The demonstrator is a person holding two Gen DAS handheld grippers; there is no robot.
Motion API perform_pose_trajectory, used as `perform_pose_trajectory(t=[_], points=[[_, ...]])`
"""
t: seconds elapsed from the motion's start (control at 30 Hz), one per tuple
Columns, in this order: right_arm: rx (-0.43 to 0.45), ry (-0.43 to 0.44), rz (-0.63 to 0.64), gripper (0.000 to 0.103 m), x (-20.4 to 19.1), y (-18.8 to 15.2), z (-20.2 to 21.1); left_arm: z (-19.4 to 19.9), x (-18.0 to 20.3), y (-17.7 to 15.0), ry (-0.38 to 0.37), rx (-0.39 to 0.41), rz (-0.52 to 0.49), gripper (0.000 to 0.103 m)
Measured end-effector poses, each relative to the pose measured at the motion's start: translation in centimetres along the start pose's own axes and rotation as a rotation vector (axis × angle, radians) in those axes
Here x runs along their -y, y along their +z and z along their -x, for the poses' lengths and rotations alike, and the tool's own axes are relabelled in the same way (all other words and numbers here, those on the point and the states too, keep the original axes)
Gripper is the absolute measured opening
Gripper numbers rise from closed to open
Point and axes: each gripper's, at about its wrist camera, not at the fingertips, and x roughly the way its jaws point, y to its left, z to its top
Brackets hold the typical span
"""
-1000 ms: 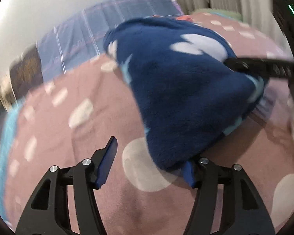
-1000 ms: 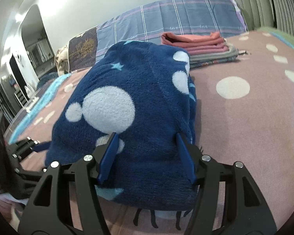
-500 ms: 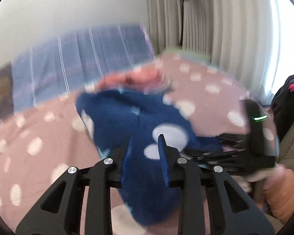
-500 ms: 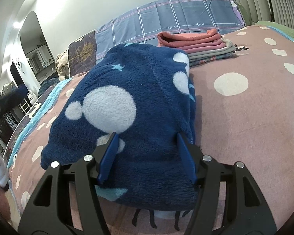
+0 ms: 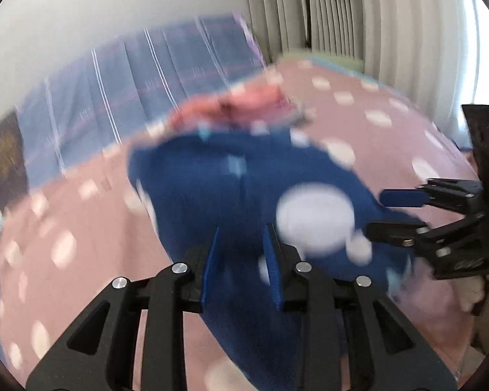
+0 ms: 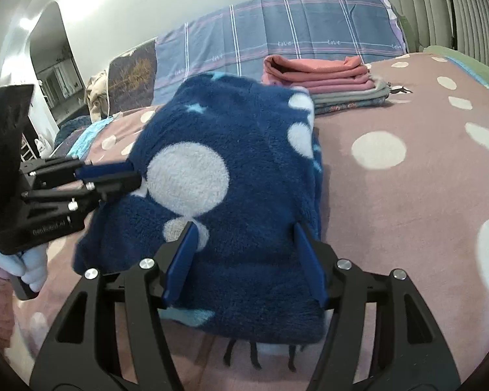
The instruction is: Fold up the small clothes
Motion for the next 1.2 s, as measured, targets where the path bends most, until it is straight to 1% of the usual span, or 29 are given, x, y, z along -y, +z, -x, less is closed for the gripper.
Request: perform_pose_trajectory(t=[0.03,0.07,0.13,0.17,0.2,0.23,0.27,0.3,0.33,0.37,0.4,0.47,0.53,0.57,0.63,0.67,0.73,0.8,0.87,0.9,0.93,0.97,1.0,1.03,1.07,1.1,1.13,1.17,1.2], points=[[0.025,0.007,0.004,0.062,-0.1,1.1,0.8,0.0,-0.1,1.2,-0.005,0.036,-0.004,0.031],[0.056,0.01,0.024,0.062,-0.4,2.7,1.5,-0.1,-0.5,1.9,-0.017,0.055,0.003,0.036],[0.09,0.001,0.055,0.062,-0.8,4.6,1.9,-1.7,-1.9,3.9,-0.027,0.08,0.034,0.042],[0.104,0.004,0.067,0.062,-1.0,5.3,1.7,-2.3,-2.2,4.2,-0.015,0.083,0.039,0.043],[0.097,0.029,0.071,0.062,-1.1,5.9,0.9,-3.8,-2.8,4.3,0.003,0.071,0.045,0.043],[0.06,0.054,0.068,0.062,-1.0,6.0,-0.7,-6.4,-3.7,4.1,0.018,0.014,0.07,0.043],[0.001,0.045,0.068,0.061,-0.8,5.4,-2.7,-9.7,-4.5,3.4,0.012,-0.081,0.106,0.046],[-0.051,0.02,0.07,0.061,-0.5,4.7,-4.5,-12.3,-5.3,2.4,-0.027,-0.142,0.141,0.046],[-0.089,0.011,0.082,0.061,0.0,3.2,-7.1,-14.0,-5.8,0.9,-0.055,-0.131,0.175,0.046],[-0.049,0.03,0.088,0.061,0.6,2.1,-8.0,-14.0,-6.1,0.5,-0.073,-0.096,0.198,0.046],[-0.034,0.057,0.065,0.061,1.2,1.7,-8.1,-13.8,-6.0,0.6,-0.067,-0.098,0.196,0.046],[-0.056,0.074,0.017,0.061,1.6,2.1,-7.7,-13.7,-5.1,1.2,-0.031,-0.117,0.139,0.046],[-0.072,0.064,0.053,0.061,1.3,2.1,-7.6,-13.3,-5.0,2.1,-0.032,-0.14,0.124,0.045],[-0.097,0.06,0.055,0.061,1.1,2.5,-7.4,-12.7,-5.2,2.6,-0.04,-0.137,0.123,0.045],[-0.132,0.037,0.042,0.062,0.7,3.5,-6.5,-10.8,-5.7,3.7,-0.07,-0.094,0.113,0.045],[-0.132,0.017,0.046,0.062,0.3,4.4,-5.8,-9.8,-6.0,4.2,-0.073,-0.056,0.118,0.046],[-0.067,0.007,0.099,0.062,-0.8,6.6,-4.0,-8.9,-7.3,5.6,-0.055,-0.005,0.145,0.046],[-0.02,0.006,0.139,0.062,-1.8,9.0,-3.4,-9.1,-8.3,6.6,-0.044,0.004,0.162,0.046],[0.001,0.031,0.129,0.062,-2.0,10.6,-4.0,-10.4,-9.5,7.3,-0.024,-0.015,0.175,0.046],[-0.003,0.054,0.107,0.062,-1.7,11.4,-4.9,-11.4,-9.9,7.4,-0.011,-0.03,0.179,0.046],[-0.017,0.054,0.097,0.062,-1.5,11.8,-6.2,-12.9,-10.5,7.1,0.009,-0.061,0.176,0.046],[-0.039,0.03,0.099,0.064,-1.3,11.7,-7.7,-14.6,-10.7,6.4,0.042,-0.105,0.162,0.05],[-0.1,-0.038,0.119,0.066,-0.6,10.9,-10.7,-17.7,-11.0,4.8,0.082,-0.176,0.136,0.053],[-0.171,-0.074,0.128,0.068,0.3,10.0,-13.4,-19.2,-11.0,3.6,0.087,-0.2,0.127,0.056],[-0.204,-0.051,0.119,0.067,1.2,9.0,-15.6,-19.7,-11.3,2.7,0.069,-0.163,0.167,0.057],[-0.19,0.004,0.05,0.066,2.7,8.8,-16.3,-19.8,-11.9,2.5,0.047,-0.141,0.234,0.057],[-0.183,0.028,0.008,0.065,3.4,9.0,-15.9,-19.9,-11.9,2.6,0.054,-0.138,0.259,0.057],[-0.178,0.024,0.008,0.065,3.4,9.0,-15.7,-20.0,-11.4,2.7,0.074,-0.137,0.233,0.057],[-0.174,-0.002,0.038,0.065,3.0,8.8,-15.8,-19.9,-11.1,2.9,0.087,-0.138,0.211,0.057]])
